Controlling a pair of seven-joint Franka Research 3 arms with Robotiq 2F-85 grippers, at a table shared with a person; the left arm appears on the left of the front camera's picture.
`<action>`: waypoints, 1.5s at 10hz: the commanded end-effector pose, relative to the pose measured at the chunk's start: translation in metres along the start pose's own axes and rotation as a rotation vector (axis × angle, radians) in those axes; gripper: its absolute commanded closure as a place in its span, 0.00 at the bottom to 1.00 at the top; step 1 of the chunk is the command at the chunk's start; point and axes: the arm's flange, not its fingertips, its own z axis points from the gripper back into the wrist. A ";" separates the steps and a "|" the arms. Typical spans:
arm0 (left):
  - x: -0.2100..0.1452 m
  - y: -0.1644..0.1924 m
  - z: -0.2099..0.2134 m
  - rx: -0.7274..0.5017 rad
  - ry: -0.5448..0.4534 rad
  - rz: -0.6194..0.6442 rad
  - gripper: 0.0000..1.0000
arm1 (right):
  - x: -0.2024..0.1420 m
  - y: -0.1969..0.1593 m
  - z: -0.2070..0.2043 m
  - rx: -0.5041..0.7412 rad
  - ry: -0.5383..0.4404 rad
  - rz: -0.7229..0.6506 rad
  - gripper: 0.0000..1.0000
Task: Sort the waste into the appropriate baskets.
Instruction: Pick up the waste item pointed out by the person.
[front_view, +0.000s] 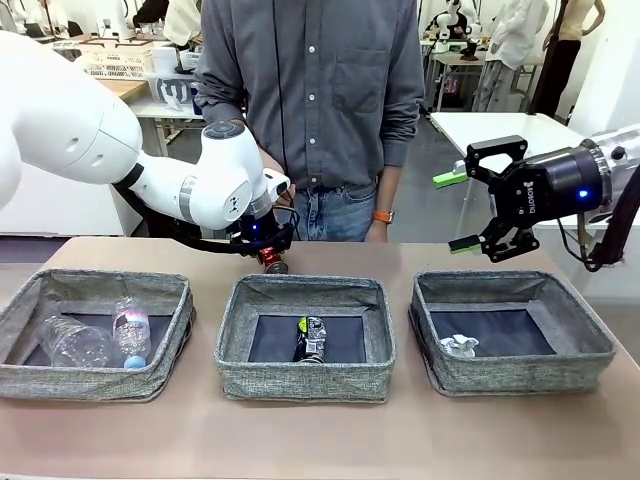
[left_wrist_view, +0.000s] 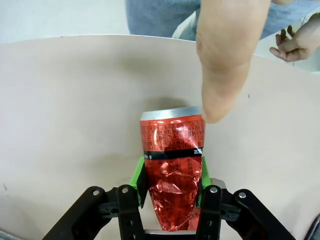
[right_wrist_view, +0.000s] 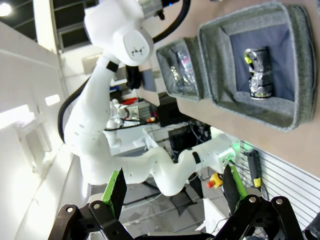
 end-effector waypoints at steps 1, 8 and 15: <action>0.001 0.003 0.004 0.026 -0.001 0.020 1.00 | 0.002 0.001 0.000 0.004 0.003 0.026 0.00; -0.006 0.093 0.144 0.029 -0.133 -0.044 1.00 | 0.002 0.001 0.000 0.004 0.003 0.026 0.00; -0.097 0.066 0.308 -0.258 -0.128 -0.111 1.00 | 0.002 0.001 0.000 0.004 0.003 0.026 0.00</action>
